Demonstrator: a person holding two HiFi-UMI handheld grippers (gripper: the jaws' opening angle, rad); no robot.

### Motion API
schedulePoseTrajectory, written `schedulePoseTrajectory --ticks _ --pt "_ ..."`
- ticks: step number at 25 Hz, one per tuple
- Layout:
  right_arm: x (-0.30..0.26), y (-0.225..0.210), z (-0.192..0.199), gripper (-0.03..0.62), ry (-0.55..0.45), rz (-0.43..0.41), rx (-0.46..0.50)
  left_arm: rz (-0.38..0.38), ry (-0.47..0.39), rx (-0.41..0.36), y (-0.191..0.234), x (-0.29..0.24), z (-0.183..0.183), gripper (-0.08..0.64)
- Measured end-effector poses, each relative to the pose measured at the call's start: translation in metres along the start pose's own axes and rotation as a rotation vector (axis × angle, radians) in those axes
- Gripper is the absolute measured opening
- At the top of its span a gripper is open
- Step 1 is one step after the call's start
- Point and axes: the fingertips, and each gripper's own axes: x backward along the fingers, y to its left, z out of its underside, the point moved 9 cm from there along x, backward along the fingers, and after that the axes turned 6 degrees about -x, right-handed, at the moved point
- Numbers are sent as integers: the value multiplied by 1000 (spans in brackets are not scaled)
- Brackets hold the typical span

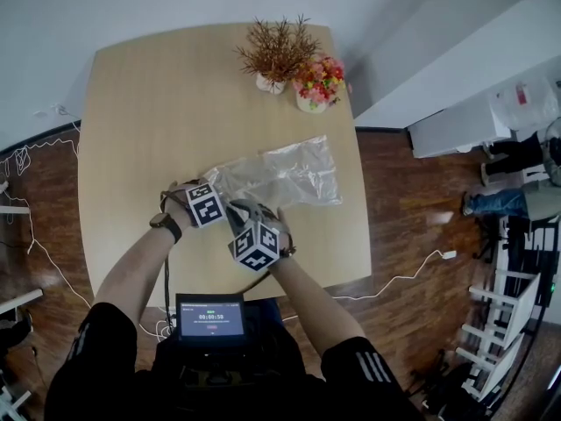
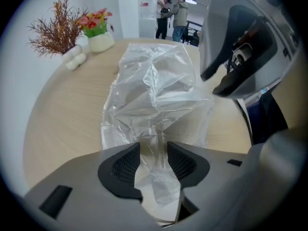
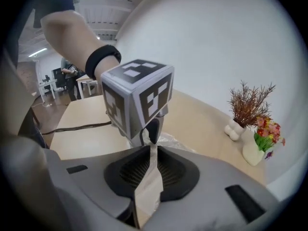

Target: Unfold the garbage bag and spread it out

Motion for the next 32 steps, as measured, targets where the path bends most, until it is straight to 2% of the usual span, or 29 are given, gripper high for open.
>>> schedulePoseTrajectory --ticks 5,14,20,24,32 --pt "14 -26 4 77 -26 43 -58 -12 7 -11 2 0 2 187" --pt "37 -81 44 77 38 111 -138 -18 31 -25 2 2 10 189" --pt "62 -120 56 71 71 163 -133 -19 52 -48 2 3 14 189" --pt "72 -140 67 75 67 189 -180 -17 62 -51 4 3 17 189" --pt "87 -183 87 72 85 216 -212 -10 71 -71 7 6 22 189"
